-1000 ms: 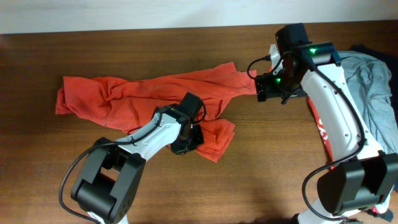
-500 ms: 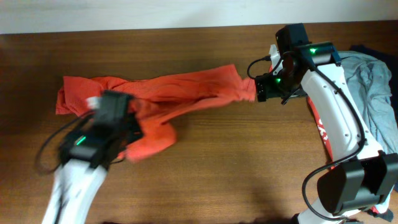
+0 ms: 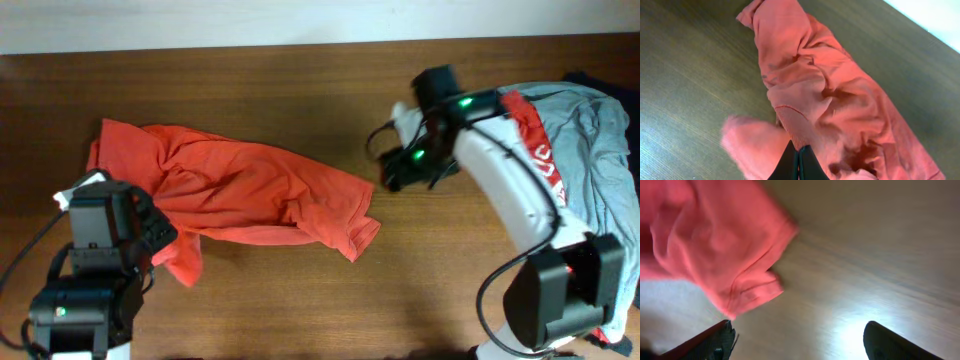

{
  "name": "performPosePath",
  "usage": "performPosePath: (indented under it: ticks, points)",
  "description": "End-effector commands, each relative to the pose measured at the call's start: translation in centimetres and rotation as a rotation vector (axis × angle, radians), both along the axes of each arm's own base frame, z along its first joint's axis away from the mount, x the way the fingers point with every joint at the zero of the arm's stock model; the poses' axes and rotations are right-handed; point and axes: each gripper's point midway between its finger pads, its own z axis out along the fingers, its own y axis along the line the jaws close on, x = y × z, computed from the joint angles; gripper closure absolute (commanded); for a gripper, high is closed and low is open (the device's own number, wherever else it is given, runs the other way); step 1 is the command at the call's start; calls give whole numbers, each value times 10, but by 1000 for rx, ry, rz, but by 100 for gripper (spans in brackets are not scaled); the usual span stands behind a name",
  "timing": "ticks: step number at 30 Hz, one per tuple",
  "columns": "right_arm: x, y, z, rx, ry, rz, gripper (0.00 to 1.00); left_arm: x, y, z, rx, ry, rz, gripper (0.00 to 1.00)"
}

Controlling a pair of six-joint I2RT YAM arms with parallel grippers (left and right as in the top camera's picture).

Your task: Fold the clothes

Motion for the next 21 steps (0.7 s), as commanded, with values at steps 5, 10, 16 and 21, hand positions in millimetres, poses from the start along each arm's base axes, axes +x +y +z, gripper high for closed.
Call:
performPosePath:
  ticks: [5, 10, 16, 21]
  points:
    - [-39, 57, -50, 23, 20, 157, 13, 9, 7, -10, 37, 58, 12, 100]
    - [-22, 65, -85, 34, -88, 56, 13, 9, 7, -11, 37, 62, 12, 100]
    - [-5, 71, -95, 70, -179, 45, 12, 9, 7, -11, 36, 63, 12, 100]
    - [6, 49, -113, -68, -205, -22, 12, 8, 7, -12, 37, 65, 12, 100]
